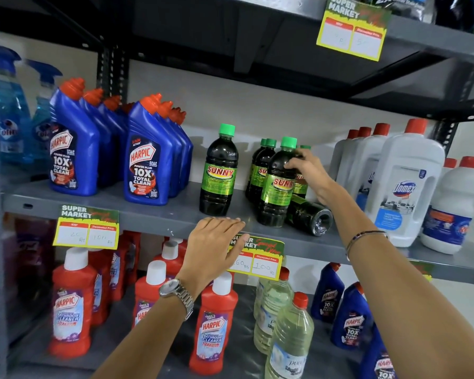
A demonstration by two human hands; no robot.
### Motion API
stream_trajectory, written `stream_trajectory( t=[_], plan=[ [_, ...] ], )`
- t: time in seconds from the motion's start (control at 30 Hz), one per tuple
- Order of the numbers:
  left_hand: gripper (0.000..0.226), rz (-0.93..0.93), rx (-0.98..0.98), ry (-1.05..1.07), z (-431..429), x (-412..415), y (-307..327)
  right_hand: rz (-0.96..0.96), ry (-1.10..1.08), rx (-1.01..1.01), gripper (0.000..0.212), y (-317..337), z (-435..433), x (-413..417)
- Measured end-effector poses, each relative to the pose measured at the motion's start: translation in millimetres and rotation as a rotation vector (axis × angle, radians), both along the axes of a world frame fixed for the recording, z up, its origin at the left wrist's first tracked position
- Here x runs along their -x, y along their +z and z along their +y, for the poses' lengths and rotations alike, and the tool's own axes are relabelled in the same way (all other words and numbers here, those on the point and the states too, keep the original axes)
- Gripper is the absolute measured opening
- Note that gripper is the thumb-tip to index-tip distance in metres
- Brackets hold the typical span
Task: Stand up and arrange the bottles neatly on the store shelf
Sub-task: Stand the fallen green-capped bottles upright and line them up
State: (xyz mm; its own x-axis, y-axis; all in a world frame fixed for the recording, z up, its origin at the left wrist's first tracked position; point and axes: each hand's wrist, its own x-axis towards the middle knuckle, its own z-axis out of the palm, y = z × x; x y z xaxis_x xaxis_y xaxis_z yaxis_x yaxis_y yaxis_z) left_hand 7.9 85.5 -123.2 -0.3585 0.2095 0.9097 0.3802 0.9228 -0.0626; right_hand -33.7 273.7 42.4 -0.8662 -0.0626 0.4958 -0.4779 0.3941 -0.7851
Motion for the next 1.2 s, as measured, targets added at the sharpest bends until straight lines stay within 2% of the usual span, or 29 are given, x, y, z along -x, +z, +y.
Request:
stream_trajectory(
  t=[0.2, 0.37, 0.8, 0.87, 0.93, 1.0, 1.07, 1.1, 1.2],
  plan=[
    [0.039, -0.035, -0.005, 0.006, 0, -2, 0, -0.009, 0.007, -0.038, 0.058, 1, 3, 2],
    [0.040, -0.054, -0.004, 0.009, 0, -2, 0, -0.056, 0.070, 0.004, 0.053, 1, 4, 2],
    [0.041, -0.045, -0.012, -0.017, 2, -4, 3, -0.046, 0.111, 0.025, 0.061, -11, 15, 1],
    [0.040, -0.035, -0.035, -0.037, 8, -4, 3, -0.036, 0.064, 0.077, 0.060, -18, 27, 0],
    [0.037, -0.004, -0.018, -0.094, 20, -4, 4, -0.014, -0.076, 0.096, 0.056, -26, 41, -1],
    [0.036, 0.005, 0.023, -0.151, 38, -5, 7, -0.093, -0.246, -0.062, 0.067, -34, 52, 0],
    [0.036, -0.017, 0.058, -0.175, 56, -4, 10, -0.300, -0.269, -0.267, 0.089, -40, 57, -1],
    [0.036, -0.024, 0.072, -0.171, 63, -4, 10, -0.387, -0.243, -0.311, 0.093, -42, 58, -2],
    [0.035, -0.026, 0.064, -0.137, 72, -4, 7, -0.459, -0.168, -0.269, 0.075, -43, 57, -6]
  ],
)
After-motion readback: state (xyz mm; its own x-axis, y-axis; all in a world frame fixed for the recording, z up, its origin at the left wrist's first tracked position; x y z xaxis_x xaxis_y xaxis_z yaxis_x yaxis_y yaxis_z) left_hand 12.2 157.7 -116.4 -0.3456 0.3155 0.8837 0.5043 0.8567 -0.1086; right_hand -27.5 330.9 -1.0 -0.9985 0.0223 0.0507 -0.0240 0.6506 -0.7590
